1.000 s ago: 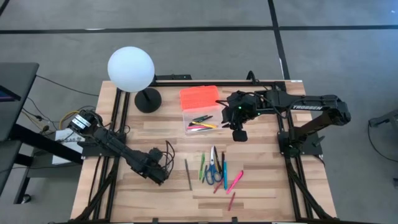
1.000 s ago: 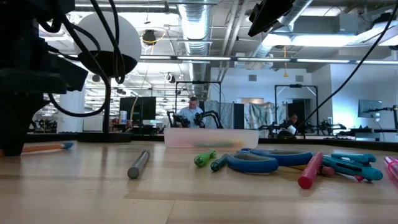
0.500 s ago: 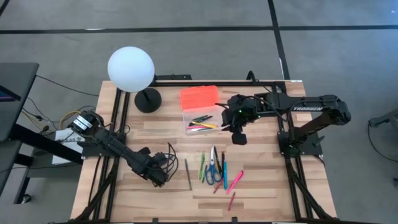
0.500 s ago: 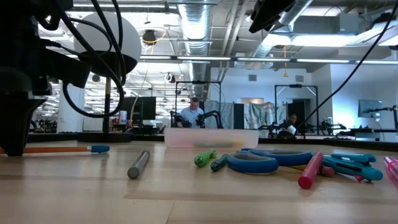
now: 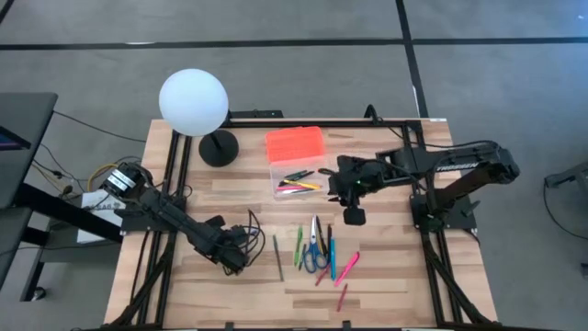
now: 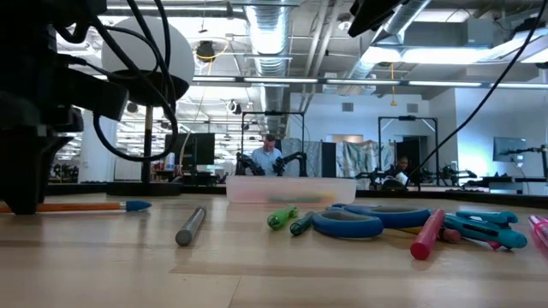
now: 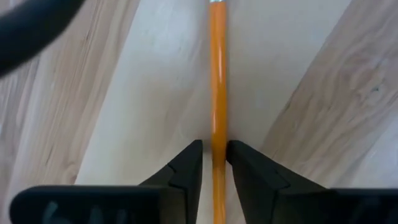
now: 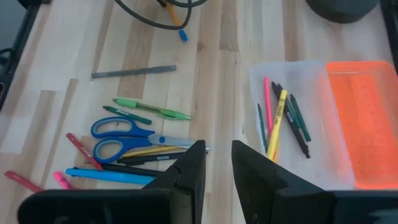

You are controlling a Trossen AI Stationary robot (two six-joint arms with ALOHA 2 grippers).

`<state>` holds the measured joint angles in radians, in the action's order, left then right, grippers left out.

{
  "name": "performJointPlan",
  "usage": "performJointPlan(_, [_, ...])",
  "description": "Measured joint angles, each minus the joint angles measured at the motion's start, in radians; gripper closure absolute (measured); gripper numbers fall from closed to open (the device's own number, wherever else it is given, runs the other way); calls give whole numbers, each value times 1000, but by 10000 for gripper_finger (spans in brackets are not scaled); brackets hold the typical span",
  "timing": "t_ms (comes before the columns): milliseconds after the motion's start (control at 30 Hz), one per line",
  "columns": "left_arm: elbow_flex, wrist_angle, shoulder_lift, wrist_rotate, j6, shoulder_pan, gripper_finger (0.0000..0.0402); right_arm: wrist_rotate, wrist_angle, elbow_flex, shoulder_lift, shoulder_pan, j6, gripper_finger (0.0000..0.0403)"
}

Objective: Pick & place school supplies into a supply box
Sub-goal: Put the left orange pencil into the supply box

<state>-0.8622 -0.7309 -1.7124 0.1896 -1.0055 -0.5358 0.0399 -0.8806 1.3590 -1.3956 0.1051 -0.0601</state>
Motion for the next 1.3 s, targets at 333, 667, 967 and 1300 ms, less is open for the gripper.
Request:
performJointPlan(333, [13, 82, 4, 13, 159, 8, 353, 43, -1, 0, 0, 27, 64, 331])
performJointPlan(667, [14, 89, 4, -23, 249, 11, 349, 127, -34, 0, 0, 79, 72, 331])
performJointPlan(967, [-12, -2, -4, 50, 262, 12, 353, 146, -69, 0, 0, 86, 88, 331])
performJointPlan(1300, [-10, 44, -4, 33, 298, 13, 355, 146, -70, 0, 0, 83, 88, 331])
